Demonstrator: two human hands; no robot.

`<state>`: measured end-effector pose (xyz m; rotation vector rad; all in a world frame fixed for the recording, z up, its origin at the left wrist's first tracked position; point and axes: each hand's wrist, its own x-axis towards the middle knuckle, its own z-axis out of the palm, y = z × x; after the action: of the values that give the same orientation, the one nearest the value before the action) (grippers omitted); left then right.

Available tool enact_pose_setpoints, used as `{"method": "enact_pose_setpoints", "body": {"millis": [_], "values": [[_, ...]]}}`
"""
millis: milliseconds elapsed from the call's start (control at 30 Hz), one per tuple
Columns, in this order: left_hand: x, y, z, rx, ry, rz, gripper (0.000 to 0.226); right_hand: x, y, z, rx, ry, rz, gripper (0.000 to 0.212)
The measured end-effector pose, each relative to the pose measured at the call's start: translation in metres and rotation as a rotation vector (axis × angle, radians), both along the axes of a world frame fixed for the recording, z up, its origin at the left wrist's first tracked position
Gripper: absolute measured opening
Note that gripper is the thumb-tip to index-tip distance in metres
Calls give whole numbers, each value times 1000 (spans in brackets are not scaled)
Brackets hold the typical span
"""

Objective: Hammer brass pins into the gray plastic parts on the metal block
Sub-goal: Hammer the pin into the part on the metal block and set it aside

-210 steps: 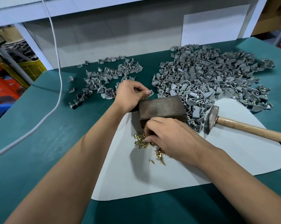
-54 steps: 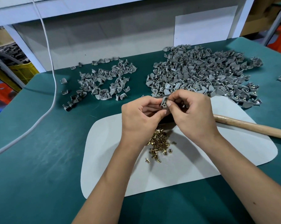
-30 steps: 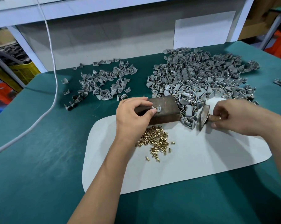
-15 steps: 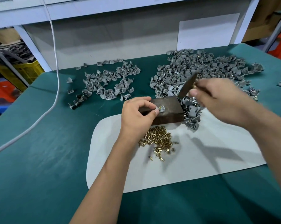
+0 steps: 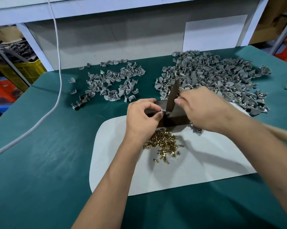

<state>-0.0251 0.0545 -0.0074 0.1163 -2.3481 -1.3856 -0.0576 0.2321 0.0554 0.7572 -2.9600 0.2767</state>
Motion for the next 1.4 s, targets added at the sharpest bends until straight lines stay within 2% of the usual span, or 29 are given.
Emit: {"method": "enact_pose_setpoints", "body": {"millis": [67,167,200,300,367,400,500,600,700,800,967,1033,1100,1133,1233,1300,1333,1400], "values": [[0,-1,-1,-13,-5,5,17,-3,5,8,-11,34,-3,33],[0,-1,-1,-15,-14,0,15,0,4,10,-260,179,21,28],[-1,-1,-2,-11,-8,1,14,3,-1,8,-263,167,19,25],[-1,0,-2,11,6,-1,17,8,-7,-1,-50,-6,-19,27],[0,1,-1,9,6,9,21,4,-2,8,30,-10,-37,31],[0,0,-2,-1,4,9,21,2,1,12,20,32,-40,32],[-1,-1,-2,-19,18,2,16,6,-2,11,-185,163,-58,29],[-1,-1,-2,0,22,5,18,12,-11,3,-76,-31,-53,30],[-1,0,-2,-4,22,8,23,2,-4,16,60,8,-39,35],[-2,-1,-2,-20,31,-1,20,3,-4,14,-128,183,-49,29],[-1,0,-3,-21,14,14,13,5,-9,10,62,-20,-65,30],[-2,-1,-3,-19,2,8,12,0,-2,18,36,60,-59,30],[-3,-2,-3,-21,2,2,11,2,-3,16,-136,192,-65,28],[-3,-2,-3,-21,5,5,12,5,-6,13,-174,198,-64,27],[-2,-1,-3,-8,19,7,13,7,-12,2,3,12,-48,28],[-2,-1,-3,-3,21,6,16,2,-6,12,61,-9,-66,31],[-2,-1,-3,-7,19,1,18,0,-3,16,45,26,-78,32],[-3,-2,-4,-20,19,-4,18,2,-3,15,-116,149,-92,30]]}}
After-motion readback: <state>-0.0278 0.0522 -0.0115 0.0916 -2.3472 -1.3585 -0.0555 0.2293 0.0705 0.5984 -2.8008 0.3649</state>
